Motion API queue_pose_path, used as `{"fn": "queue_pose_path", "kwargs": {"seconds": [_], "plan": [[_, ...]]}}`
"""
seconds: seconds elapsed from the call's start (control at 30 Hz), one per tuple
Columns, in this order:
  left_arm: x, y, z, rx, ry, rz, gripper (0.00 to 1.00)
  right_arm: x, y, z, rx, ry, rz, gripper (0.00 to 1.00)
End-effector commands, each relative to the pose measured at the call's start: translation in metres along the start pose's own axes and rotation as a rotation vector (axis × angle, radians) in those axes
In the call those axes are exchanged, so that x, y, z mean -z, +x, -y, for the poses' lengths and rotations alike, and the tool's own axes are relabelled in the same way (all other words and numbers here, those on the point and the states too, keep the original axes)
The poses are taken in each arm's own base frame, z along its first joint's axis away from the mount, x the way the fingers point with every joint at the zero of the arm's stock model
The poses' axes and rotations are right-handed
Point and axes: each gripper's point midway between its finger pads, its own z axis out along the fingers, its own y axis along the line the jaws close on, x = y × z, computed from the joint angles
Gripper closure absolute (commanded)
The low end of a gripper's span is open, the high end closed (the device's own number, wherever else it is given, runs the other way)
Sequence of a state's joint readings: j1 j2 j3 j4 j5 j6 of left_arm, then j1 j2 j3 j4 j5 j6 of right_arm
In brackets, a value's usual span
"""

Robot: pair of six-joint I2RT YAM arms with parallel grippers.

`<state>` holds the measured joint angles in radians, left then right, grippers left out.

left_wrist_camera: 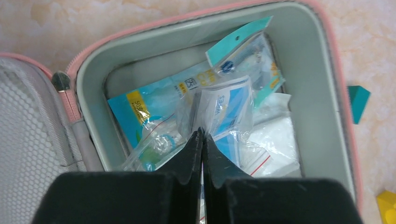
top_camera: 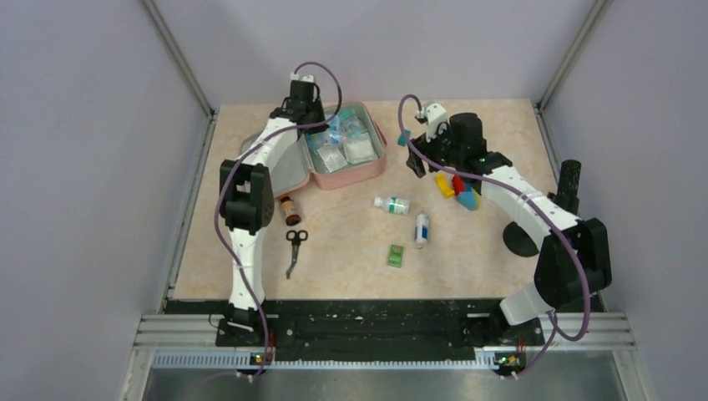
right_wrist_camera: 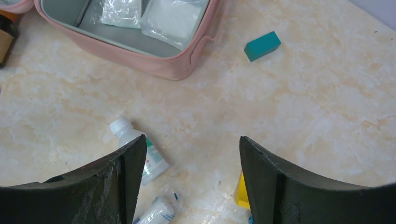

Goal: Organize the medicine kit

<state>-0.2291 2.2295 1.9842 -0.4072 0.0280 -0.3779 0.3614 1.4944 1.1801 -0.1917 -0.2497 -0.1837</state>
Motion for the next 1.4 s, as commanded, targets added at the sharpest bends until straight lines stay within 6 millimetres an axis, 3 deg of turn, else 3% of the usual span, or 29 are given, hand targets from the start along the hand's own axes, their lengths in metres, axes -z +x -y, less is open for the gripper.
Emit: {"fn": "queue_pose_path", "kwargs": {"seconds": [0.0, 0.1, 0.17, 0.4, 0.5, 0.63, 0.8, 0.9, 1.0, 1.17, 1.37], "plan": [[-0.007, -0.011, -0.002, 0.021, -0.035, 0.052, 0.94, 0.006, -0.034, 0.007, 0.04, -0.002, 0.073, 0.28], [-0.002, -0.02, -0.003, 0.001, -0.051, 0.078, 0.93, 0.004, -0.025, 0.001, 0.032, -0.031, 0.059, 0.28], [0.006, -0.032, -0.005, -0.018, -0.073, 0.111, 0.86, 0.002, -0.02, -0.002, 0.021, -0.044, 0.052, 0.28], [0.044, -0.077, 0.002, -0.105, -0.044, 0.205, 0.28, 0.002, -0.005, -0.009, 0.029, -0.074, 0.046, 0.27], [0.073, -0.092, 0.013, -0.179, 0.015, 0.235, 0.23, 0.002, -0.003, -0.018, 0.091, -0.138, 0.043, 0.26], [0.124, -0.094, 0.031, -0.255, 0.165, 0.264, 0.21, 0.005, 0.003, -0.037, 0.243, -0.295, 0.012, 0.28], [0.186, -0.049, 0.045, -0.294, 0.391, 0.185, 0.2, -0.006, 0.026, -0.045, 0.381, -0.422, -0.06, 0.33], [0.199, -0.012, 0.046, -0.278, 0.459, 0.088, 0.19, -0.021, 0.038, -0.052, 0.444, -0.47, -0.103, 0.35], [0.199, 0.017, 0.035, -0.234, 0.43, -0.005, 0.19, -0.038, 0.044, -0.061, 0.49, -0.5, -0.125, 0.35], [0.205, 0.029, 0.024, -0.168, 0.388, -0.007, 0.09, -0.056, 0.066, -0.084, 0.549, -0.572, -0.193, 0.32], [0.21, 0.035, 0.016, -0.141, 0.382, -0.021, 0.08, -0.065, 0.098, -0.103, 0.573, -0.636, -0.304, 0.32]]}}
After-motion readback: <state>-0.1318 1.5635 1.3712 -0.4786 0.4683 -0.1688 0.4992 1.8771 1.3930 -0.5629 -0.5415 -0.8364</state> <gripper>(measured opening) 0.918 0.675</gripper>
